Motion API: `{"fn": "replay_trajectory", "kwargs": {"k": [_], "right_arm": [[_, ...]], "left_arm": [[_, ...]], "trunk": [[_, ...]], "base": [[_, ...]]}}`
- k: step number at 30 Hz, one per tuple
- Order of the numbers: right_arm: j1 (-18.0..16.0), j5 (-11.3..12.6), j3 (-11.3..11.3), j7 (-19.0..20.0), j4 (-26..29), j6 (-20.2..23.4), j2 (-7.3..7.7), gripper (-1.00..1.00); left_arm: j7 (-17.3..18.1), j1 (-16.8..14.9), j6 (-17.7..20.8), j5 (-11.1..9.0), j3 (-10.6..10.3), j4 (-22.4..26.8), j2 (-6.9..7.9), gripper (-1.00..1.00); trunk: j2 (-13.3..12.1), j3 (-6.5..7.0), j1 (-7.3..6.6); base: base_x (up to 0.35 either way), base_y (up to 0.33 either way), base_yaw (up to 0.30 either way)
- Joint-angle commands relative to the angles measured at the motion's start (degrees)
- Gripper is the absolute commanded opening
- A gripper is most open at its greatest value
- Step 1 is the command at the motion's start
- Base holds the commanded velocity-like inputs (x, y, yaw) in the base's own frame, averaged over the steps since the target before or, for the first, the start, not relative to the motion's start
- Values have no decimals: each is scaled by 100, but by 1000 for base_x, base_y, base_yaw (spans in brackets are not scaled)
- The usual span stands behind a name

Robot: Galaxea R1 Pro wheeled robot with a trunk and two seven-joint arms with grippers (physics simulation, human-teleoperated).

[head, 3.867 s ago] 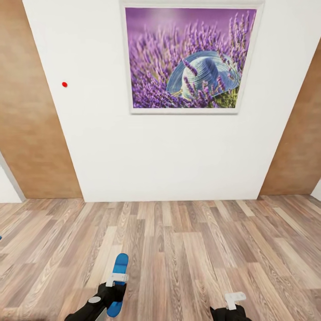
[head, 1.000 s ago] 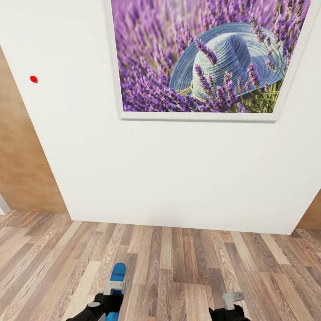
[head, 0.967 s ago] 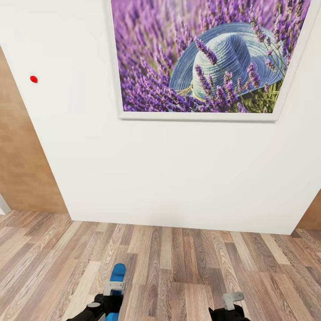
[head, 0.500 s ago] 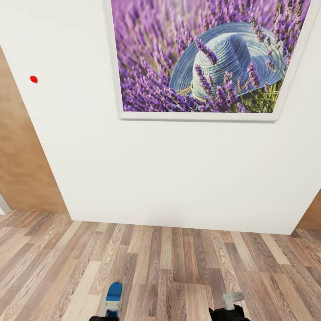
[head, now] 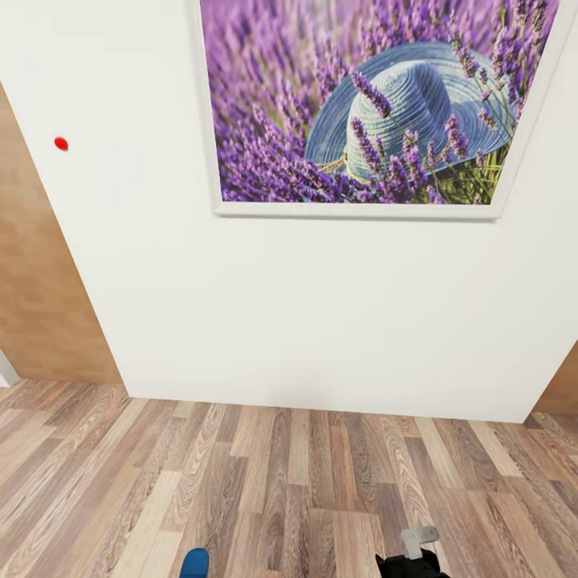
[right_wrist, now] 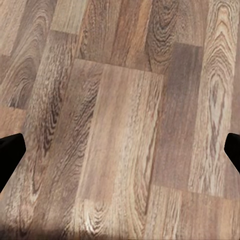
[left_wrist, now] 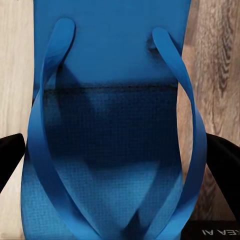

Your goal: In the bedroom, move the book from the bed onto either nightstand, and place the two sandals side by side next to the bed.

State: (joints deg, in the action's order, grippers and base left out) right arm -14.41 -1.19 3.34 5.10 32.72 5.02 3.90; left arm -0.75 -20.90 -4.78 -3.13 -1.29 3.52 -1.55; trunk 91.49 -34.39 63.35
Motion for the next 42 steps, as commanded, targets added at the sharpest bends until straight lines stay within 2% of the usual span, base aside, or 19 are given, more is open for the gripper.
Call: {"fn": "replay_trajectory", "kwargs": {"k": [1,10,42], "right_arm": [[-1,-13,18,6,10,34,5,100],[-1,-13,18,3,7,34,5,100],[-1,-31,-2,-38,14,34,25,100]], "left_arm": [[-9,13,-60,-63,-18,-7,5,-100],[-4,41,-110,-115,-21,-9,14,-100],[-13,116,-111,-100,-24,-35,15,-100]], "trunk": [[-39,13,-23],[-400,175,-221],[-1683,749,-924]], "base": [[0,0,0],[0,0,0],[0,0,0]]}}
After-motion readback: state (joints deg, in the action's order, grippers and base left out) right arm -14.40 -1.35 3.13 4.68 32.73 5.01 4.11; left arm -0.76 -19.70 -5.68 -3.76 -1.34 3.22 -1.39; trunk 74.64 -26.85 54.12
